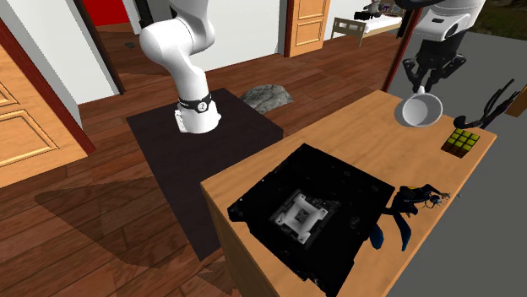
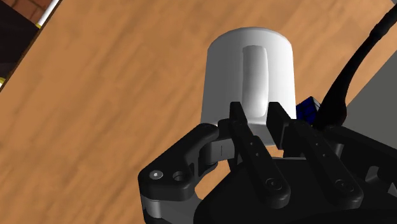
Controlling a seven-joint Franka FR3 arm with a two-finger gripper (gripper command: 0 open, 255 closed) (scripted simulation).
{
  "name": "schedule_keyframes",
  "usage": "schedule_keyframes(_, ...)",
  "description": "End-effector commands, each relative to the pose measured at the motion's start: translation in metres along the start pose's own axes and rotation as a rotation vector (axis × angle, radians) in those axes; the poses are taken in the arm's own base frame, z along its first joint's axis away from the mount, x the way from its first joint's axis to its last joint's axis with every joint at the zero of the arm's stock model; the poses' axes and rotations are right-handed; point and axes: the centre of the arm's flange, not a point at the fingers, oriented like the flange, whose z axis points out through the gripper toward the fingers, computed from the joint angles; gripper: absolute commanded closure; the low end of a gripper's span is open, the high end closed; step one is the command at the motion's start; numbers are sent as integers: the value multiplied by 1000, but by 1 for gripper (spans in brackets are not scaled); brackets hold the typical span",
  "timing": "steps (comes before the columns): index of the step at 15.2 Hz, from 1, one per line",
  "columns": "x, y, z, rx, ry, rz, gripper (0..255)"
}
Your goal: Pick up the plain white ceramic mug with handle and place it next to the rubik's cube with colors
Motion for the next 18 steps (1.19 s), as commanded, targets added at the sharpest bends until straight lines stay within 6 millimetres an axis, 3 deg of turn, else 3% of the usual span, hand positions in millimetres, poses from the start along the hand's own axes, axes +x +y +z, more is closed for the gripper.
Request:
schedule_keyframes(1, 1, 2, 10, 1, 0, 0, 255)
schedule_keyframes(9, 8, 9, 50, 1, 0, 0, 255)
schedule_keyframes(16, 8, 9, 50, 1, 0, 0, 255)
schedule_keyframes(17, 9, 14, 47, 1, 0, 0, 0)
schedule_keyframes(18, 10, 8, 49, 1, 0, 0, 0)
